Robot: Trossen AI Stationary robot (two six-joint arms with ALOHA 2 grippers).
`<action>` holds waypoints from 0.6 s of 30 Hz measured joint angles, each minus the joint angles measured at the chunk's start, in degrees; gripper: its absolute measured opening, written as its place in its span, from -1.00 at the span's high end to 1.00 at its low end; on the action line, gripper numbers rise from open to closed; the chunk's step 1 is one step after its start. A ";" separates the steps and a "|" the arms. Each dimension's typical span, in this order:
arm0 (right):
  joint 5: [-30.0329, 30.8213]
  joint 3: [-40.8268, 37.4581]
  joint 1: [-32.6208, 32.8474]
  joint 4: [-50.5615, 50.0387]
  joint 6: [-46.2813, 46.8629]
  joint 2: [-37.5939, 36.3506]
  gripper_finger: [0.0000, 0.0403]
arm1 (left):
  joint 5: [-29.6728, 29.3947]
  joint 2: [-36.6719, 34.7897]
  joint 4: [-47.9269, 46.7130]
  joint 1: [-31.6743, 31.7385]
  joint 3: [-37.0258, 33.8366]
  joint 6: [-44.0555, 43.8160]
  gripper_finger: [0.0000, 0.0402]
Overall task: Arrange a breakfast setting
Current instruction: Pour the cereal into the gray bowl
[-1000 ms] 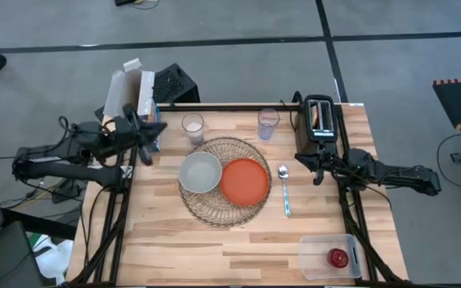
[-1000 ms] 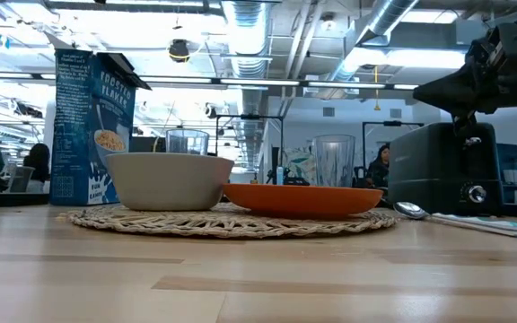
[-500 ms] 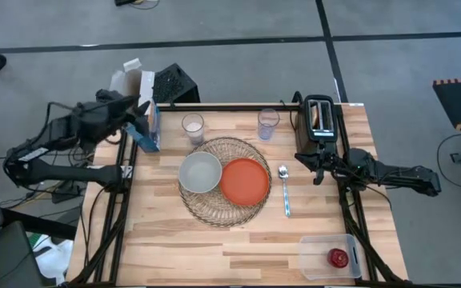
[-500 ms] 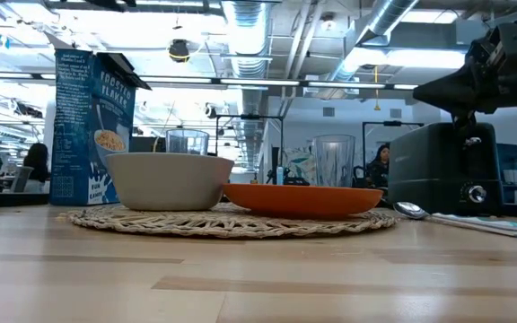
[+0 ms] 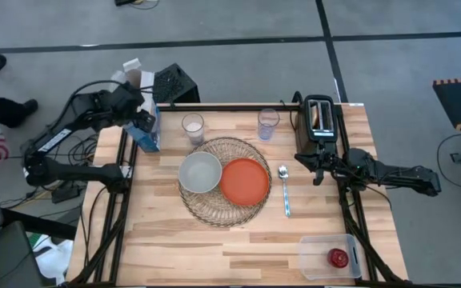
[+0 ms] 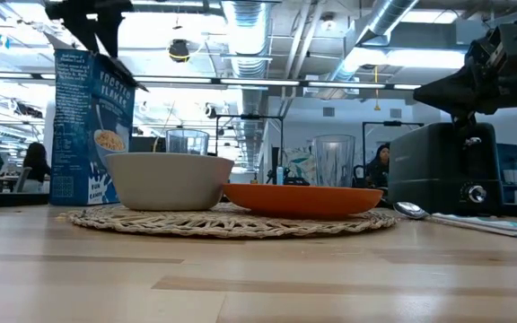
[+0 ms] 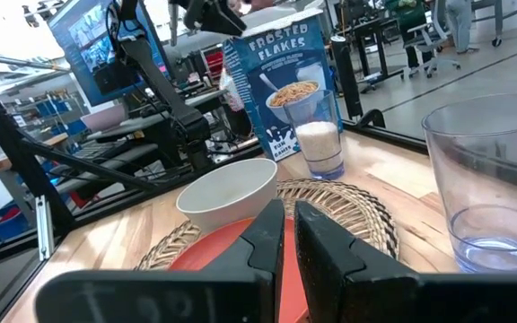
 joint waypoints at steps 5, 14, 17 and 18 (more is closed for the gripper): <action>0.00 0.02 0.00 -0.26 -0.65 0.00 0.71 | 3.69 2.73 -2.88 1.92 0.02 0.68 -0.17; 0.01 0.02 0.01 -0.42 -2.82 0.00 0.71 | 5.68 9.80 -8.34 3.46 0.02 2.46 -0.17; 0.01 0.02 0.00 -0.43 -2.84 0.00 0.71 | 6.34 12.58 -8.81 3.46 0.00 3.49 -0.11; 0.01 0.02 0.00 -0.43 -2.82 0.00 0.71 | 6.81 13.37 -8.87 3.46 0.00 3.95 -0.07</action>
